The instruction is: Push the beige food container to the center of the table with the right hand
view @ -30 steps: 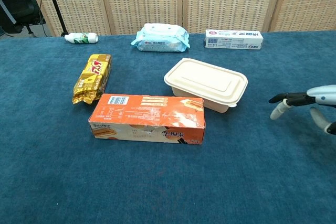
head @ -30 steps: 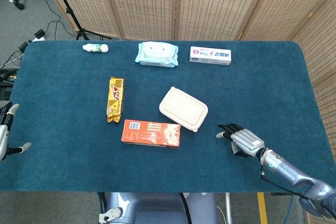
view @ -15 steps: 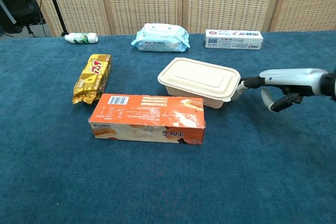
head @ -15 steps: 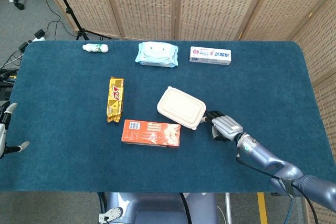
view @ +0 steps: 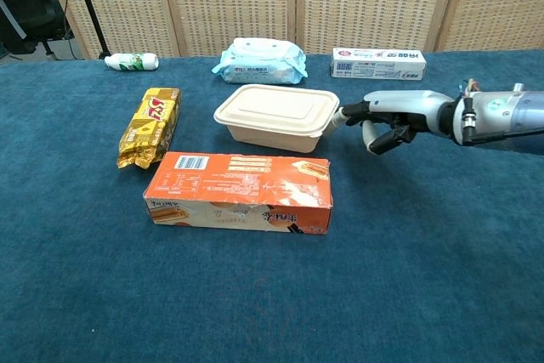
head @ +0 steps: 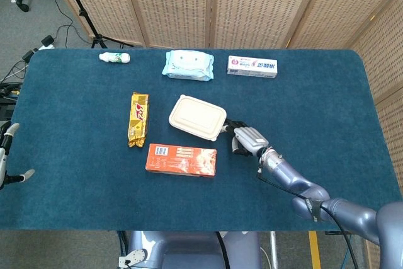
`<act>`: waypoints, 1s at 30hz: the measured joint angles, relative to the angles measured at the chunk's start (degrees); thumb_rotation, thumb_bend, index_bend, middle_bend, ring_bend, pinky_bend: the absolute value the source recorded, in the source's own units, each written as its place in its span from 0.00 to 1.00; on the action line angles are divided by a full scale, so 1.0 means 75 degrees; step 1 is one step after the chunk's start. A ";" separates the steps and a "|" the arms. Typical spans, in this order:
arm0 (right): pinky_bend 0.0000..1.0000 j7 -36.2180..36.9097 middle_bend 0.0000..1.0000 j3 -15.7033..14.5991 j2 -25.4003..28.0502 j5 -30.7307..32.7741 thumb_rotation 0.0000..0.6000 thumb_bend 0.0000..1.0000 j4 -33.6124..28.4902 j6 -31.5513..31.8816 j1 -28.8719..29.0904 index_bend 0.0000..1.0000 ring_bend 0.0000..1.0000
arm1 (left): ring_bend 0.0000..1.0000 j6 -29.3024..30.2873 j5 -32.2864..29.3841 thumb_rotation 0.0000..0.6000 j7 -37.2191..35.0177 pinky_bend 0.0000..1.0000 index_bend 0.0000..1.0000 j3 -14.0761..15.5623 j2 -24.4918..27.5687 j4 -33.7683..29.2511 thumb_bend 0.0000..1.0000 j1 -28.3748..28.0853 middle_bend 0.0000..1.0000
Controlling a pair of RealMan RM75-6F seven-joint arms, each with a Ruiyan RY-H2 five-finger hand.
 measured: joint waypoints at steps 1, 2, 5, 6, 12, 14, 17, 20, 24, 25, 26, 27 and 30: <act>0.00 -0.0162 0.01 0.0057 -0.0124 0.0182 1.00 1.00 0.0071 -0.0016 0.0060 0.19 0.00 | 0.00 -0.0004 -0.0003 1.00 -0.0009 0.00 0.00 -0.0001 0.0003 0.0002 0.00 0.0000 0.00; 0.00 -0.0279 0.01 0.0097 -0.0212 0.0317 1.00 1.00 0.0127 -0.0028 0.0103 0.19 0.00 | 0.00 -0.0006 -0.0004 1.00 -0.0018 0.00 0.00 -0.0002 0.0006 0.0004 0.00 0.0000 0.00; 0.00 -0.0654 0.01 0.0214 -0.0477 0.0778 1.00 1.00 0.0303 -0.0071 0.0244 0.19 0.00 | 0.00 -0.0016 -0.0020 1.00 -0.0061 0.00 0.00 -0.0006 0.0020 0.0020 0.00 0.0004 0.00; 0.00 -0.0804 0.01 0.0254 -0.0575 0.0953 1.00 1.00 0.0361 -0.0088 0.0300 0.19 0.00 | 0.00 -0.0027 -0.0030 1.00 -0.0077 0.00 0.00 -0.0010 0.0025 0.0030 0.00 0.0003 0.00; 0.00 -0.1415 0.01 0.0357 -0.0851 0.1462 1.00 1.00 0.0487 -0.0086 0.0507 0.19 0.00 | 0.00 -0.0029 -0.0049 1.00 -0.0142 0.00 0.00 -0.0025 0.0052 0.0037 0.00 0.0009 0.00; 0.00 -0.1627 0.01 0.0366 -0.0870 0.1568 1.00 1.00 0.0492 -0.0037 0.0543 0.19 0.00 | 0.00 -0.0023 -0.0049 1.00 -0.0169 0.00 0.00 -0.0025 0.0062 0.0038 0.00 0.0018 0.00; 0.00 -0.1937 0.01 0.0326 -0.0727 0.1629 1.00 1.00 0.0411 0.0056 0.0544 0.19 0.00 | 0.00 -0.0036 -0.0047 1.00 -0.0221 0.00 0.00 -0.0021 0.0083 0.0046 0.00 0.0026 0.00; 0.00 -0.2214 0.00 0.0256 -0.0470 0.1694 1.00 1.00 0.0231 0.0179 0.0491 0.19 0.00 | 0.00 -0.0084 -0.0024 1.00 -0.0300 0.00 0.00 -0.0005 0.0116 0.0035 0.00 0.0024 0.00; 0.00 -0.2461 0.00 0.0128 -0.0001 0.1734 1.00 1.00 -0.0192 0.0357 0.0322 0.19 0.00 | 0.00 -0.0145 0.0050 1.00 -0.0441 0.00 0.00 0.0029 0.0208 -0.0004 0.00 0.0029 0.00; 0.00 -0.2512 0.00 0.0076 0.0169 0.1724 1.00 1.00 -0.0336 0.0419 0.0244 0.19 0.00 | 0.00 -0.0143 0.0057 1.00 -0.0451 0.00 0.00 0.0031 0.0213 -0.0008 0.00 0.0031 0.00; 0.00 -0.2541 0.00 0.0031 0.0302 0.1705 1.00 1.00 -0.0437 0.0466 0.0177 0.19 0.00 | 0.00 -0.0137 0.0068 1.00 -0.0466 0.00 0.00 0.0033 0.0222 -0.0015 0.00 0.0035 0.00; 0.00 -0.2562 0.00 -0.0019 0.0443 0.1672 1.00 1.00 -0.0532 0.0518 0.0101 0.19 0.00 | 0.00 -0.0122 0.0087 1.00 -0.0487 0.00 0.00 0.0034 0.0232 -0.0024 0.00 0.0041 0.00; 0.00 -0.2541 0.00 -0.0177 0.0950 0.1417 1.00 0.66 -0.0808 0.0870 -0.0260 0.16 0.00 | 0.00 -0.0034 0.0156 1.00 -0.0523 0.00 0.00 0.0037 0.0244 -0.0041 0.00 0.0067 0.00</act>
